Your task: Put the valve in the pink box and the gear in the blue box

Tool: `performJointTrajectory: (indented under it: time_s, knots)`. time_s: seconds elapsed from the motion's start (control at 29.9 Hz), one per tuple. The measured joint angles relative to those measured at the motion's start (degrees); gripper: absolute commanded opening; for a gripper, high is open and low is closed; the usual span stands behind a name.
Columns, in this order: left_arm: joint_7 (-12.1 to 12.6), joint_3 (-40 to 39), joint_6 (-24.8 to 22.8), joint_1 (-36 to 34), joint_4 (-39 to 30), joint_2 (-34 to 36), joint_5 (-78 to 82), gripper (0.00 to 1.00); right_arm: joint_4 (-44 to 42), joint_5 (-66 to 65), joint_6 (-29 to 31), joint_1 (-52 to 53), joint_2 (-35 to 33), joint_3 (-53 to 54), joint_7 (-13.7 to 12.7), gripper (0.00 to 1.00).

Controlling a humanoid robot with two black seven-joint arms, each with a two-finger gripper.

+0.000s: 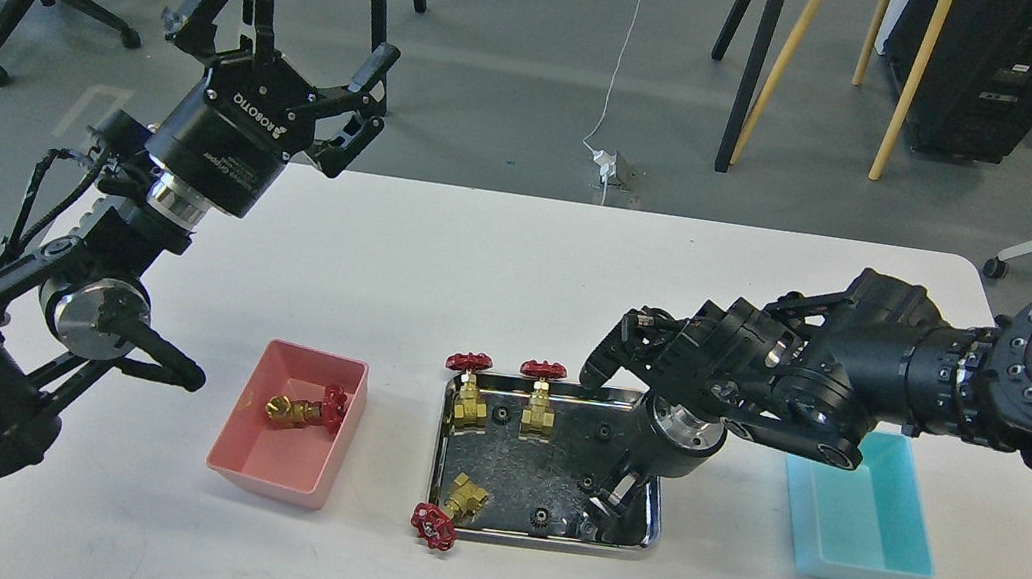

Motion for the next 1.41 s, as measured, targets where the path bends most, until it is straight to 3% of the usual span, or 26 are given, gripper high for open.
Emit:
performJointTrajectory:
  time_s: [1.41]
  knots:
    - [0.02,0.0,-0.74,0.0,1.21,-1.55,0.05,0.94,-2.67,0.08,-0.01,-3.01,0.0,2.49,-0.07,0.37]
